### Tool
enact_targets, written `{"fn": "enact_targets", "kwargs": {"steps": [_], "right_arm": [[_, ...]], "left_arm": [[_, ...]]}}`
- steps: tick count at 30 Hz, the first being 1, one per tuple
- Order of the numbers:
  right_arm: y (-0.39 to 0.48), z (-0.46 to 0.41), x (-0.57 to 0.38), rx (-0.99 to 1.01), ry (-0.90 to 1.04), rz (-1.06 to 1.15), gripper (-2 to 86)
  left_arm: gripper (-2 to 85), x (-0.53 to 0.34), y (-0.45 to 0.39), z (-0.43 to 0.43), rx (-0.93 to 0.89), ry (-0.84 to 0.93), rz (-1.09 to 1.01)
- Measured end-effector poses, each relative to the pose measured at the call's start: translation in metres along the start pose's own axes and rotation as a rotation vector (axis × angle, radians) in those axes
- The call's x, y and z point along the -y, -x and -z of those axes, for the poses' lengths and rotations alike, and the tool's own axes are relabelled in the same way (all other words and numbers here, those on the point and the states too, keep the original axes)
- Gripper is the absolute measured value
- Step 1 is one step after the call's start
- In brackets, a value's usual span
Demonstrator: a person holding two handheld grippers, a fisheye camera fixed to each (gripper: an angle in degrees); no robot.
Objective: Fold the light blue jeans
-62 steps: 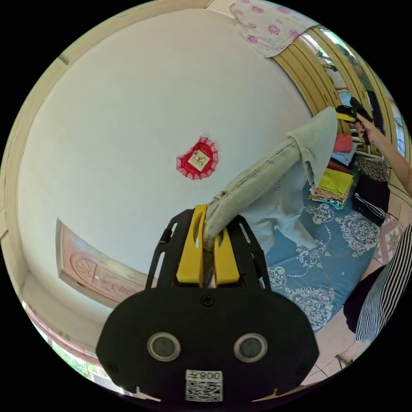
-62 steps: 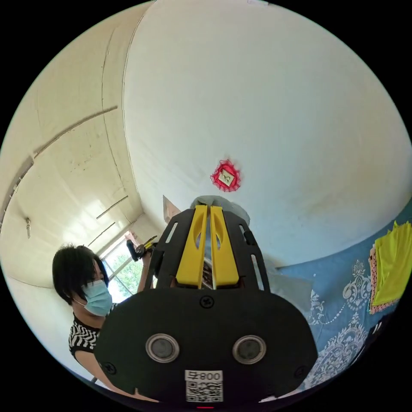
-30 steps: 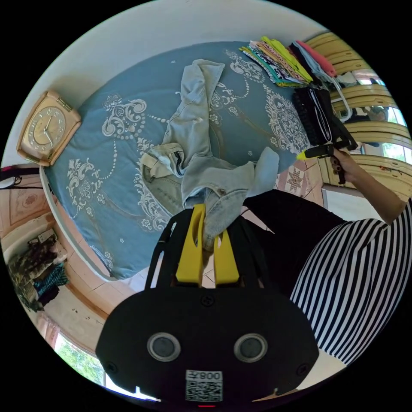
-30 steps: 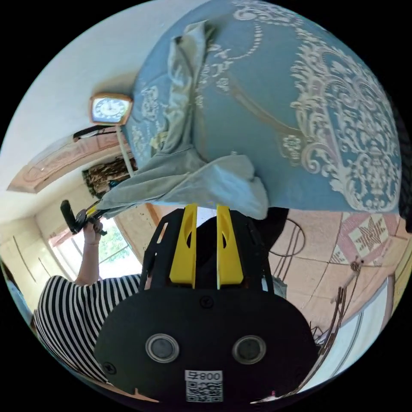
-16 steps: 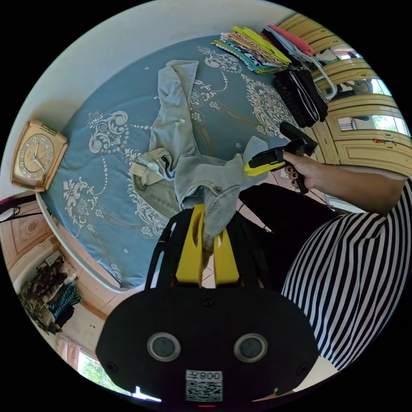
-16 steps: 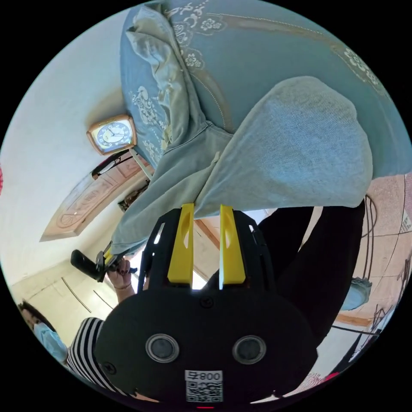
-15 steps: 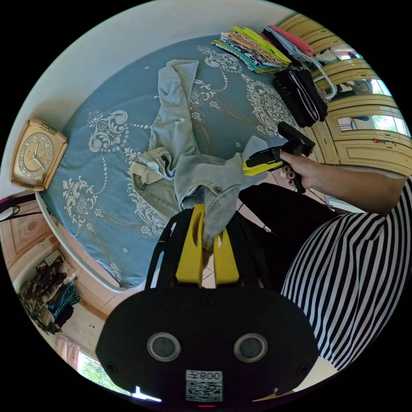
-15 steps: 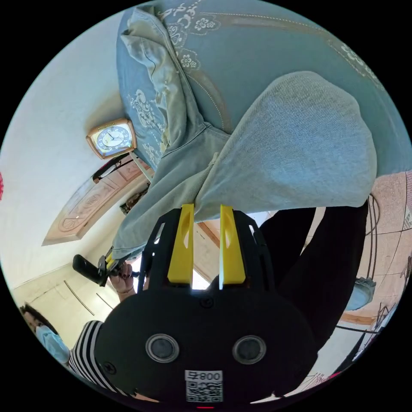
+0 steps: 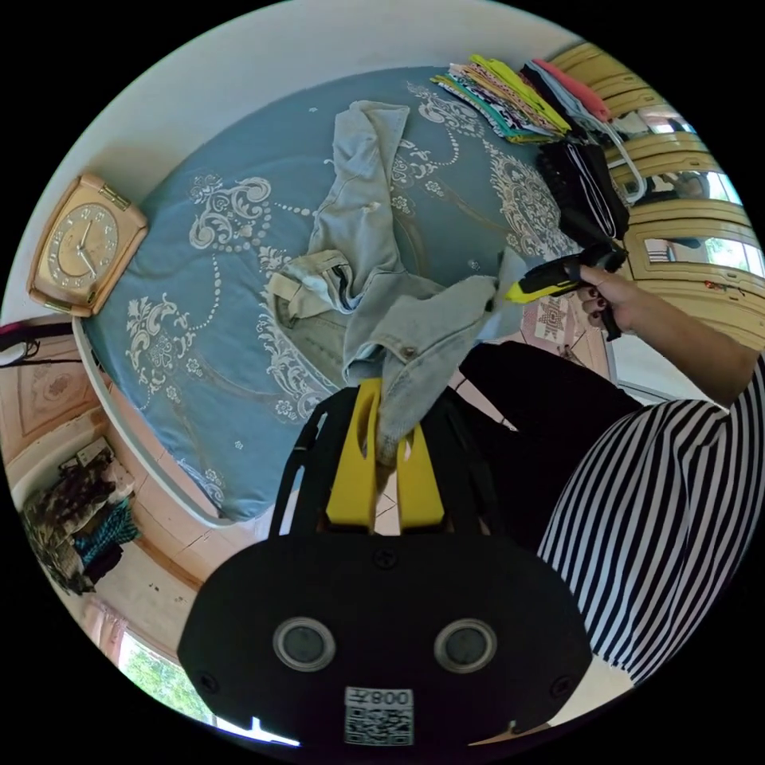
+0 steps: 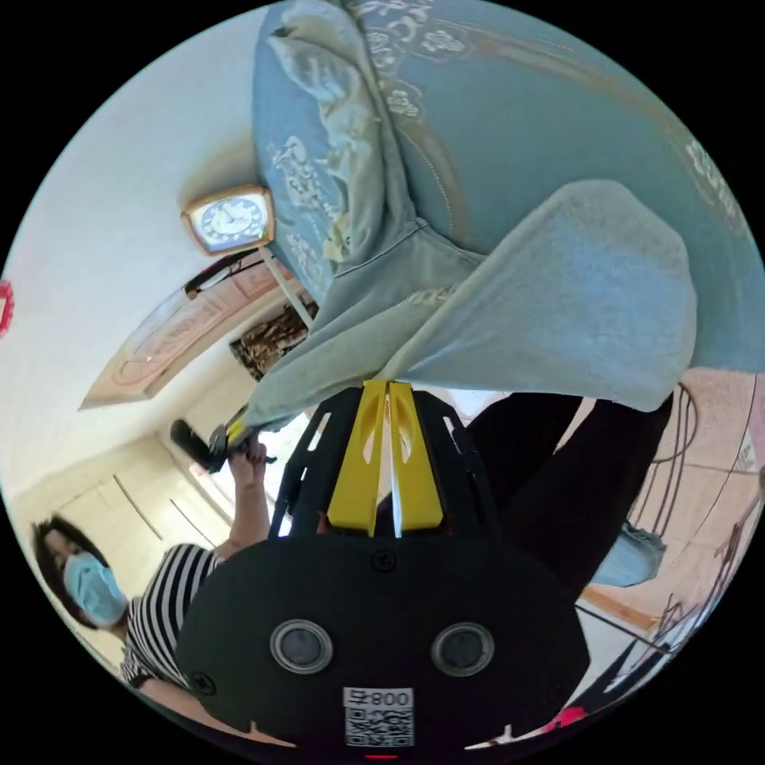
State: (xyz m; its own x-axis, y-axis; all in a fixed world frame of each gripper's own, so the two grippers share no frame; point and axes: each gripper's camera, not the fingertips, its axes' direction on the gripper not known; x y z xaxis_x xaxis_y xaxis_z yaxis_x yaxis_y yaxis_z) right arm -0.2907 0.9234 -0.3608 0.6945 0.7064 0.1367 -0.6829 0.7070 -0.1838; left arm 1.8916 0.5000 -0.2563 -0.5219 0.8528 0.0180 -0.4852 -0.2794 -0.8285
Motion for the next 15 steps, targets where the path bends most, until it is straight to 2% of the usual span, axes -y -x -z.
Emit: {"fn": "enact_targets", "kwargs": {"steps": [4, 7, 9, 15], "right_arm": [[0.032, 0.057, -0.019, -0.129, 0.079, 0.138, 0.2], [0.058, 0.107, -0.040, -0.408, 0.116, 0.180, 0.1], [0.062, 0.142, -0.057, -0.605, 0.104, 0.131, 0.1], [0.043, 0.198, -0.065, -0.708, 0.019, 0.011, 0.3]], "left_arm": [[-0.6, -0.013, 0.021, 0.016, 0.038, -0.047, 0.048], [-0.6, -0.033, 0.026, 0.029, 0.112, -0.049, 0.055], [-0.6, -0.048, 0.030, 0.031, 0.136, -0.037, 0.081], [-0.6, -0.080, 0.051, 0.016, 0.070, -0.024, 0.270]]}}
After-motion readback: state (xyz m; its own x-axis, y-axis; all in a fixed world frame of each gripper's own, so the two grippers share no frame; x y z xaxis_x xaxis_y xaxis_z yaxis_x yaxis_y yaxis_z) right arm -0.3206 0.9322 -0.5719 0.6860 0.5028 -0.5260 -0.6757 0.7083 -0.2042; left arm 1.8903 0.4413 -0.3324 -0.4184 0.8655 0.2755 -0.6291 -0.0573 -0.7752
